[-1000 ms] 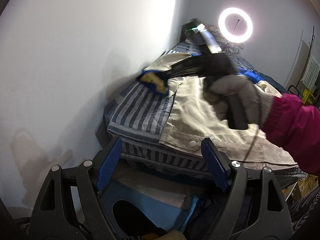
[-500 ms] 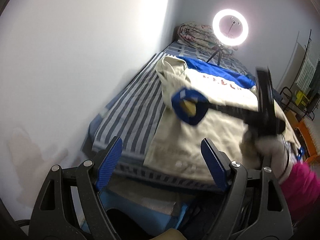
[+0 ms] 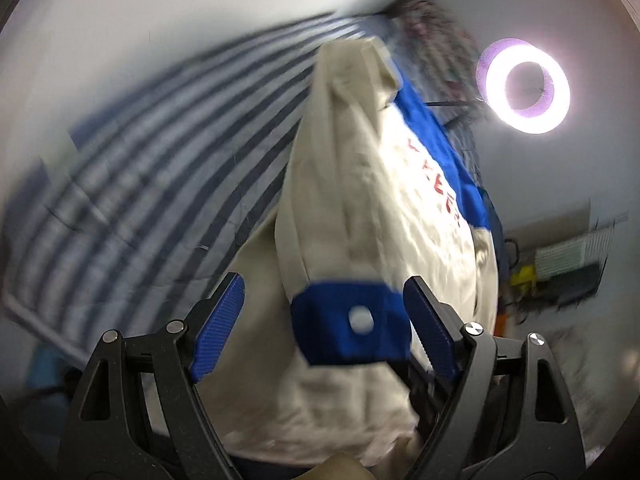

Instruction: Fold large clothes

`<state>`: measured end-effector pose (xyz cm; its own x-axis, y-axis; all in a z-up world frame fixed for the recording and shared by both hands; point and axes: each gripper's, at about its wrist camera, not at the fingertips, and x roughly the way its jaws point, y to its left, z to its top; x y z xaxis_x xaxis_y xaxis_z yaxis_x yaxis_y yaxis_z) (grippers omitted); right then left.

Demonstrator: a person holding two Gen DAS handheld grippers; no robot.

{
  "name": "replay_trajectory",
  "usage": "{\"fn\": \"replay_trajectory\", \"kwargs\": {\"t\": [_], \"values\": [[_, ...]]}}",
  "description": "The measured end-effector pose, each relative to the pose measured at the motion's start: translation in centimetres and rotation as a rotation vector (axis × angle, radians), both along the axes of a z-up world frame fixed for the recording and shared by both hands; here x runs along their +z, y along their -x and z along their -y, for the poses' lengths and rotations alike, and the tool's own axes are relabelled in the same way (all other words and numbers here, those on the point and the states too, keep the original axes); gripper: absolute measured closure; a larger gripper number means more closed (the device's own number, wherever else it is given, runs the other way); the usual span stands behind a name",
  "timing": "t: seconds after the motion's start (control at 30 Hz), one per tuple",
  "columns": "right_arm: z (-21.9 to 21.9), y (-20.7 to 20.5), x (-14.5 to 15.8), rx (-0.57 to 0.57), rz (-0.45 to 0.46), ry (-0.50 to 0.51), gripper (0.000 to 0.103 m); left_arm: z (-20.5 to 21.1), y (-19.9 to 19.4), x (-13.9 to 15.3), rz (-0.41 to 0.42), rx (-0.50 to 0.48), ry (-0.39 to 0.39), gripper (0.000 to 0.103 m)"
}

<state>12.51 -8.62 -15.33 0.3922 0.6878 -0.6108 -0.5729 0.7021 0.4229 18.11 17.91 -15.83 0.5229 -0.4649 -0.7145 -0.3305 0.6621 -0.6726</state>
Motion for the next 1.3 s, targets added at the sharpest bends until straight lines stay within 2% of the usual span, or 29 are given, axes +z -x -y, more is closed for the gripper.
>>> {"fn": "replay_trajectory", "kwargs": {"t": [0.1, 0.3, 0.37, 0.4, 0.43, 0.5, 0.57, 0.6, 0.63, 0.67, 0.7, 0.73, 0.83, 0.97, 1.1, 1.17, 1.2, 1.27, 1.3], "values": [[0.4, 0.3, -0.1, 0.001, 0.0, 0.003, 0.103, 1.1, -1.7, -1.0, -0.046, -0.029, 0.017, 0.019], [0.1, 0.6, -0.3, 0.02, -0.001, 0.0, 0.103, 3.7, -3.4, -0.3, -0.04, -0.094, -0.088, 0.019], [-0.3, 0.8, -0.4, 0.034, -0.002, 0.003, 0.103, 3.5, -3.6, -0.6, -0.038, -0.074, -0.099, 0.032], [-0.5, 0.9, -0.4, 0.041, -0.001, 0.005, 0.103, 3.1, -3.8, -1.0, -0.047, -0.062, -0.088, 0.053], [-0.8, 1.2, -0.4, 0.052, 0.003, 0.008, 0.103, 2.6, -3.7, -1.4, -0.06, -0.05, -0.059, 0.068], [-1.1, 1.5, -0.3, 0.064, 0.013, 0.018, 0.103, 1.7, -3.1, -1.5, -0.054, -0.016, -0.041, 0.081], [-1.2, 1.7, -0.2, 0.087, 0.012, 0.006, 0.102, 0.7, -2.4, -0.7, -0.027, 0.017, -0.076, 0.084], [-1.2, 1.9, -0.1, 0.101, 0.01, -0.002, 0.098, 0.1, -1.9, 0.1, -0.011, 0.033, -0.102, 0.086], [-1.2, 2.1, 0.0, 0.109, 0.013, -0.006, 0.095, -0.5, -1.4, 1.1, 0.007, 0.05, -0.136, 0.098], [-1.1, 2.2, 0.2, 0.116, 0.018, -0.006, 0.09, -1.1, -0.9, 2.1, 0.023, 0.061, -0.169, 0.098], [-0.9, 2.4, 0.4, 0.121, 0.019, -0.013, 0.072, -1.6, -0.3, 3.6, 0.051, 0.071, -0.231, 0.098], [-0.4, 2.6, 0.8, 0.121, 0.025, -0.029, 0.065, -1.9, 0.3, 5.3, 0.085, 0.075, -0.306, 0.098], [0.6, 2.3, 1.4, 0.112, 0.026, -0.037, 0.064, -2.0, 1.9, 8.6, 0.175, 0.07, -0.45, 0.098], [2.0, 0.3, 1.4, 0.064, -0.017, -0.041, 0.064, -0.1, 3.4, 9.5, 0.238, 0.008, -0.525, 0.098], [3.6, -2.6, 1.5, 0.002, -0.062, -0.051, 0.063, 5.4, 5.1, 8.3, 0.28, -0.169, -0.616, 0.098], [4.5, -4.3, 1.5, -0.029, -0.088, -0.054, 0.063, 9.0, 6.4, 7.3, 0.299, -0.294, -0.659, 0.098], [5.0, -4.9, 1.6, -0.048, -0.094, -0.051, 0.062, 10.5, 6.8, 6.7, 0.301, -0.351, -0.661, 0.098], [6.4, -6.6, 1.3, -0.1, -0.113, -0.045, 0.062, 13.2, 7.4, 4.7, 0.257, -0.491, -0.608, 0.096], [6.9, -7.4, 1.2, -0.122, -0.125, -0.044, 0.062, 13.9, 7.4, 4.1, 0.241, -0.517, -0.591, 0.092]]}}
